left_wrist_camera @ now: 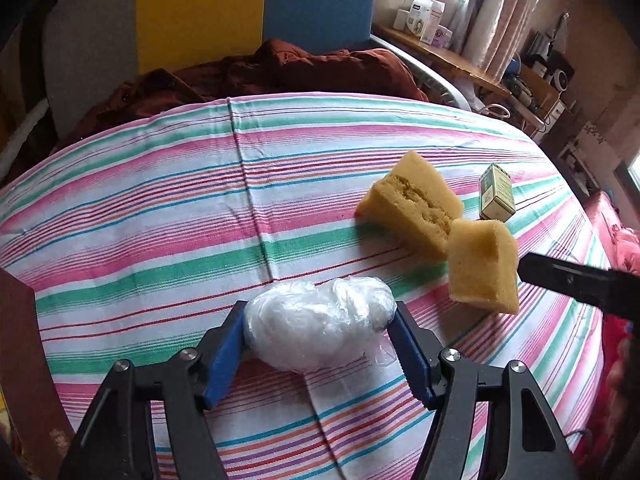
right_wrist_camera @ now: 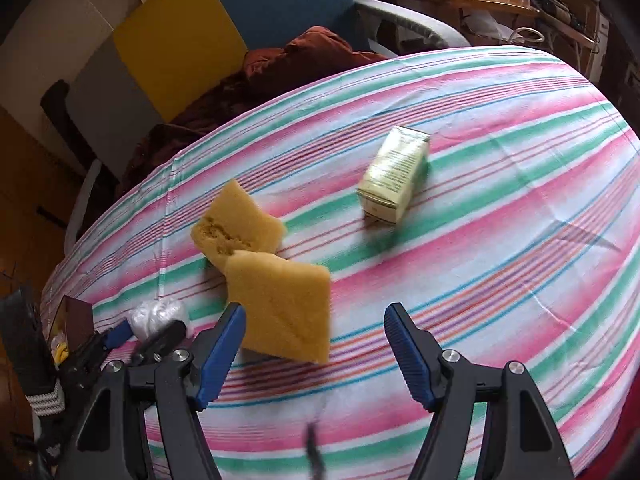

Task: Organize objects
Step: 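Grasp the yellow sponge with the right tool while the left grasps the plastic bag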

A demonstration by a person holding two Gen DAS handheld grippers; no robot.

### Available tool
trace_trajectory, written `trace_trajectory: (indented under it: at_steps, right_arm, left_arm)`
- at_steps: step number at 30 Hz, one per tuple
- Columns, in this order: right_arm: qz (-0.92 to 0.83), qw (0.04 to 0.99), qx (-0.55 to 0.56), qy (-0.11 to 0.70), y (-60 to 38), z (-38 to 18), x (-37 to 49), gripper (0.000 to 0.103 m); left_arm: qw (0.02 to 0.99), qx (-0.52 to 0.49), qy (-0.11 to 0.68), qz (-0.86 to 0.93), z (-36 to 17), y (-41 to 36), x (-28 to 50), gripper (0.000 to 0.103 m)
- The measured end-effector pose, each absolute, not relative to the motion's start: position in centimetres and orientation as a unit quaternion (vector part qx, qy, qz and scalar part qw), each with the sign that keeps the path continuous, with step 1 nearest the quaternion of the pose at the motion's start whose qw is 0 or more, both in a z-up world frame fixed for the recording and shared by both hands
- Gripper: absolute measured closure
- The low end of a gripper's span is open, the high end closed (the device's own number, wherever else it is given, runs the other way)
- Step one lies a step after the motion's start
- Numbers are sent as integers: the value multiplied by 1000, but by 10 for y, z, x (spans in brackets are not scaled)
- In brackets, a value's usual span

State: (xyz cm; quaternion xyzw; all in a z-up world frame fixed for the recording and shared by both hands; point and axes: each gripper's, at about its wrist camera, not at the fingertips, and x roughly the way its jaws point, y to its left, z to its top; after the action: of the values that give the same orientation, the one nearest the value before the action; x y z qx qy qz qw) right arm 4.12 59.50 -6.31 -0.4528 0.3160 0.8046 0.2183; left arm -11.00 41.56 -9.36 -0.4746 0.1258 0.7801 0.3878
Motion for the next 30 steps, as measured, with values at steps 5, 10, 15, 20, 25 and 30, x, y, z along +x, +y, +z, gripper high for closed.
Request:
trace_trajectory:
  at_steps: [5, 10, 15, 20, 25, 30]
  right_arm:
    - [805, 196, -465, 312, 589, -68, 26, 21]
    - [804, 193, -474, 304, 587, -73, 13, 21]
    - [800, 188, -472, 319, 590, -77, 3, 21]
    - [803, 182, -473, 314, 589, -79, -3, 23]
    - [811, 173, -466, 307, 587, -78, -5, 35]
    - [814, 170, -471, 295, 584, -78, -7, 40]
  left_arm:
    - [389, -460, 142, 785, -97, 416, -104, 33]
    - [389, -448, 157, 789, -100, 417, -100, 34]
    - [386, -439, 168, 794, -102, 419, -97, 34]
    - [383, -434, 174, 797, -103, 421, -96, 34]
    - [382, -430, 174, 799, -104, 421, -95, 34]
    - [381, -427, 176, 801, -104, 422, -95, 34]
